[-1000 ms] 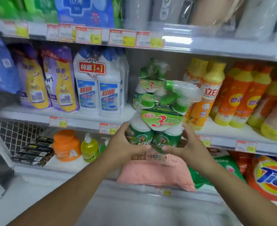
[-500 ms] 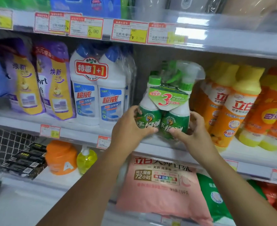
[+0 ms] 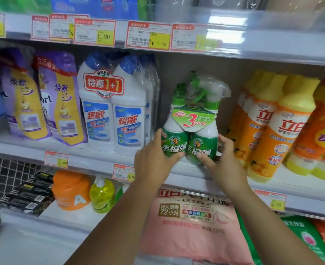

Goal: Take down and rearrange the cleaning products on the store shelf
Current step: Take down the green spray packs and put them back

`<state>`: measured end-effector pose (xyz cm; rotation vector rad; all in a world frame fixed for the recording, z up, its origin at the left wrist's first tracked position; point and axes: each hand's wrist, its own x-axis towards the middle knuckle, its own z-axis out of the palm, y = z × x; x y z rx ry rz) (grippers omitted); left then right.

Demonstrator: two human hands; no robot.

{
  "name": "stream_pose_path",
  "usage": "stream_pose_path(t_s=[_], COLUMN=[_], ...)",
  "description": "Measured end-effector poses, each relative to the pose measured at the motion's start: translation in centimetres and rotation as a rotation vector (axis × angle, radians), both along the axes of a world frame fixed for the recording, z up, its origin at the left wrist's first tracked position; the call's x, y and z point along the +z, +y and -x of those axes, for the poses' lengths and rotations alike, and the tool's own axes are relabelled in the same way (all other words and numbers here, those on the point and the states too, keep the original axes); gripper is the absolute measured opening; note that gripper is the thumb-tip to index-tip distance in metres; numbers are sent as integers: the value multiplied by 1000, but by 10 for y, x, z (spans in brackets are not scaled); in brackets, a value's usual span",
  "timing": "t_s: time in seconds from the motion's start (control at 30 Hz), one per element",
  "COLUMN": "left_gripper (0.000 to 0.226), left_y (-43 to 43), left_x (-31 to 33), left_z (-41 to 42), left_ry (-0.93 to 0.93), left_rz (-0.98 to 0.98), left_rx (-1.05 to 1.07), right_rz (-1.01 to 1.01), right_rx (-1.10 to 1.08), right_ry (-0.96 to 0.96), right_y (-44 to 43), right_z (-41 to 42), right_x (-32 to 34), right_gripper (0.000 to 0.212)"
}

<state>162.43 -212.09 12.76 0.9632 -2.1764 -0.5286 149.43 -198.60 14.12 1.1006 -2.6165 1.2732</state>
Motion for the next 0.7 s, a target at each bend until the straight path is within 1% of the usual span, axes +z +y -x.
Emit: stream_pose_path(t_s=[0.1, 0.17, 0.23, 0.27, 0.33, 0.4, 0.43, 0.5, 0.53, 0.6, 0.63, 0.7], left_gripper=[87, 76, 64, 58, 48, 44, 44, 47, 50, 57, 61, 68], left_y=[-5, -5, -5, -7, -17, -32, -39, -52, -57, -66, -71, -77], left_x=[-2, 0, 4, 8, 14, 19, 20, 19, 17, 14, 12, 10], left_z=[-5, -18, -39, -51, -78, -105, -119, -145, -156, -172, -178, -183], left_ry=[-71, -22, 51, 72, 123, 169, 177, 163, 145, 117, 103, 91], left_rz=[-25, -65, -98, -90, -45, -20, -26, -56, -71, -73, -62, -47], left_rx=[-65, -170, -212, -191, -110, -24, 12, 60, 73, 77, 68, 29], right_rz=[-34, -42, 50, 140, 279, 293, 266, 211, 205, 210, 219, 265], right_rx=[-24, 0, 1, -5, 23, 153, 233, 347, 373, 386, 384, 385], right_ry=[17, -10, -24, 11, 167, 247, 249, 183, 99, -48, -88, -142], right_y=[1, 3, 10, 14, 20, 15, 8, -15, -28, -54, -65, -85], right_z=[-3, -6, -16, -24, -47, -75, -88, -110, -119, -131, -135, -136], right_x=[1, 4, 8, 9, 12, 20, 24, 37, 45, 64, 73, 93], right_gripper=[83, 86, 88, 84, 66, 56, 56, 65, 70, 82, 86, 87])
